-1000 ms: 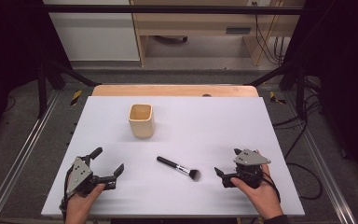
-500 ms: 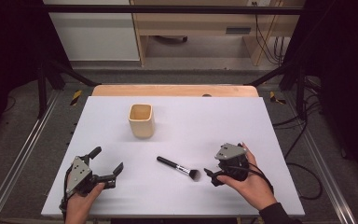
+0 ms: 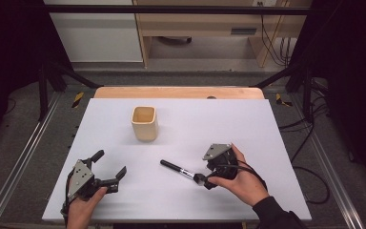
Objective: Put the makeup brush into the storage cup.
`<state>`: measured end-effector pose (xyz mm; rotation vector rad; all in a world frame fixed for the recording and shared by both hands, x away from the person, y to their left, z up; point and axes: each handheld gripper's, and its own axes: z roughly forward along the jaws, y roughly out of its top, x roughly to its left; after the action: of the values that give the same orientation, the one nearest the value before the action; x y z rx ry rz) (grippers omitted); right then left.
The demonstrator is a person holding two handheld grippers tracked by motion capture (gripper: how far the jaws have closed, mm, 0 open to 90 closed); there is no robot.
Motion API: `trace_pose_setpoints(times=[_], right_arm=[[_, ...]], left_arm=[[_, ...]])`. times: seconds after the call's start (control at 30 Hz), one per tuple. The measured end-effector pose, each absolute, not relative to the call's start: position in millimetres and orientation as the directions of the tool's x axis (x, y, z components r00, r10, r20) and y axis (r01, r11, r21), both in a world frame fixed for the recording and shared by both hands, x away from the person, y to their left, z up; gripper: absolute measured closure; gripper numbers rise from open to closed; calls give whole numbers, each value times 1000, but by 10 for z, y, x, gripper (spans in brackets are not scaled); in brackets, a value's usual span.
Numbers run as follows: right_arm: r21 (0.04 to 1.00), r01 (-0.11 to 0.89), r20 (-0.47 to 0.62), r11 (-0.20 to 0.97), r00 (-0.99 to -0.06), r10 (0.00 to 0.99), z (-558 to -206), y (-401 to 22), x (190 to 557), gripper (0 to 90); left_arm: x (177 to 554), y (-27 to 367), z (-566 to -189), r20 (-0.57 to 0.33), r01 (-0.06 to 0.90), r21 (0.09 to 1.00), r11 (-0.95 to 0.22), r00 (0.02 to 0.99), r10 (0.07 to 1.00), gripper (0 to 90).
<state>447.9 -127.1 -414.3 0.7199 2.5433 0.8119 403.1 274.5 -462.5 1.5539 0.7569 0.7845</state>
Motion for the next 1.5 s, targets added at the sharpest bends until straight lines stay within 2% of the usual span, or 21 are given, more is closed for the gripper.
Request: trace_pose_setpoints(times=[0.63, 1.5], right_arm=[[554, 352, -180, 754, -834, 521, -4143, -966, 4632, 58], [491, 388, -135, 780, -851, 508, -4283, -685, 4812, 61]], left_arm=[[4025, 2743, -4619, 66, 41, 993, -109, 572, 818, 19], [4025, 2743, -4617, 65, 39, 993, -107, 576, 815, 21]])
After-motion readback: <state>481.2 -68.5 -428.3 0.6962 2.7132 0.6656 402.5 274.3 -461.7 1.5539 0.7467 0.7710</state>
